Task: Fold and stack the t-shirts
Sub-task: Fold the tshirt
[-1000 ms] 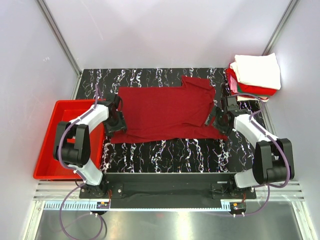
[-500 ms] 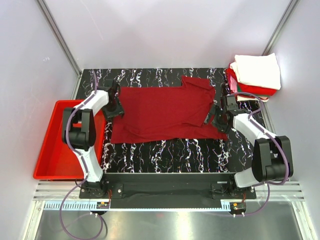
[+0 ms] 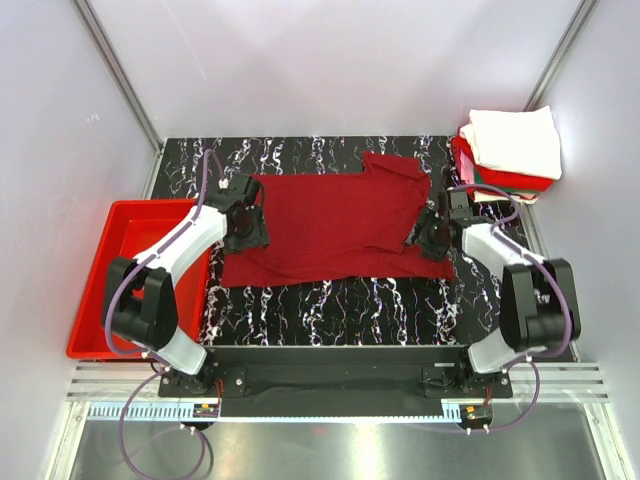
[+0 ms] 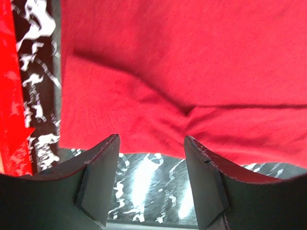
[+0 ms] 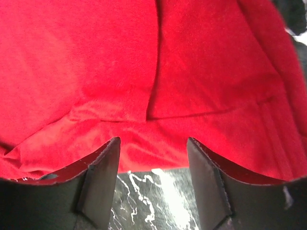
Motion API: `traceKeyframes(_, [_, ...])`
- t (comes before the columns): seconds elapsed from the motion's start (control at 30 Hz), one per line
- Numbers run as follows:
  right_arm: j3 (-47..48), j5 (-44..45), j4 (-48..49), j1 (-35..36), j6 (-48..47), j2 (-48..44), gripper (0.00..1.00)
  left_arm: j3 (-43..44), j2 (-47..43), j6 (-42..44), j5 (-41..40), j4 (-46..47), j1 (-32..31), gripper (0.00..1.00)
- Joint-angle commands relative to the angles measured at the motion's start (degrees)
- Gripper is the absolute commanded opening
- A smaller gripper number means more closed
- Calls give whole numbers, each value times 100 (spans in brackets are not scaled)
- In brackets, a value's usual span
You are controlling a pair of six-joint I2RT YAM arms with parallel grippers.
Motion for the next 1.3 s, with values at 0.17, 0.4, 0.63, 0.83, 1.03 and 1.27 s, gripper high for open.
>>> traceKeyframes(0.17, [516, -419, 495, -6, 176, 992, 58, -526, -1268, 627, 13, -274, 46, 63])
traceKeyframes(0.4, [884, -551, 548, 82, 212, 1468, 42, -1132, -1901, 830, -154, -151, 63, 64])
traceKeyframes(0.63, [1350, -507, 215, 205, 159, 1574, 27, -1345, -1981, 909, -111, 34, 107, 64])
traceKeyframes(0.83, [1886, -603, 91, 310, 229, 1837, 0, -1292, -1972, 1041, -119, 25, 186, 64])
traceKeyframes(1.03, [3326, -884, -119, 486, 177, 2847, 0, -1327, -2016, 1076, -67, 34, 195, 64])
traceKeyframes(1.27, [6003, -948, -761, 565, -630, 4401, 51, -1345, -2008, 1085, -75, 43, 213, 64])
